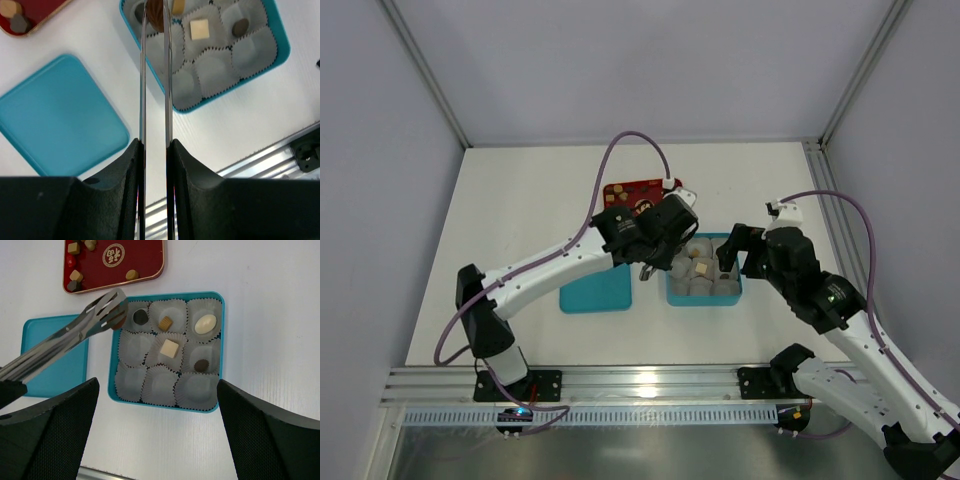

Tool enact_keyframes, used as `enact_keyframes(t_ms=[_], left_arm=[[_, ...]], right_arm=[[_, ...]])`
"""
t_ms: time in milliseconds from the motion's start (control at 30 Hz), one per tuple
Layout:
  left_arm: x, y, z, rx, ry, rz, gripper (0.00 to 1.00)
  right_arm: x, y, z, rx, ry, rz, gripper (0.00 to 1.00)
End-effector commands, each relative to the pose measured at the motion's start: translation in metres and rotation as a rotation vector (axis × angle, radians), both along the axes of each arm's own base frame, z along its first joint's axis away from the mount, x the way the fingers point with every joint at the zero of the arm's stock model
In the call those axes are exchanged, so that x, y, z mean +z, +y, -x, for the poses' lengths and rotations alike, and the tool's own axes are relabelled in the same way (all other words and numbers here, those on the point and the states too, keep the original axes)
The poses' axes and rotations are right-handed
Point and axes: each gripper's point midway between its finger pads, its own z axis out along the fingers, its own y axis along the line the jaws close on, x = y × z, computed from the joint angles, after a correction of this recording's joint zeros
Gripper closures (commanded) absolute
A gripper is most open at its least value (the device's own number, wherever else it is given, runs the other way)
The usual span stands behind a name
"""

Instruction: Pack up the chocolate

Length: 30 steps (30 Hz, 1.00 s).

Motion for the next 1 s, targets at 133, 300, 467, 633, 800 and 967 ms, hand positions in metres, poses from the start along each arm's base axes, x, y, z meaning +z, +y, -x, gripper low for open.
enact_keyframes(t_ms=[133,300,467,633,800,967], left_arm=[[-0.006,0.003,0.036,0.016,0.001,0.049,0.78],[-0.023,0.000,0.047,0.008,0.008,0.012,0.78],[-0.029,-0.002,0.047,0.010,-0.008,-0.016,0.76],[-0.034,-0.006,0.043,0.011,-0.024,-0.037,0.75],[-0.042,-0.010,0.040,0.007,-0.027,-0.061,0.75],[-0.047,-0.014,0.039,0.001,-0.024,-0.064,0.73]], right_arm=[[0.009,0.000,-0.002,-0.008,-0.038,-0.030,0.00],[0.008,0.000,0.000,-0.006,-0.032,-0.029,0.00],[0.007,-0.002,0.001,-0.011,-0.031,-0.028,0.00],[0.005,-0.002,0.002,-0.012,-0.027,-0.027,0.00],[0.005,-0.004,0.002,-0.017,-0.028,-0.021,0.00],[0.005,-0.003,0.003,-0.011,-0.027,-0.023,0.00]])
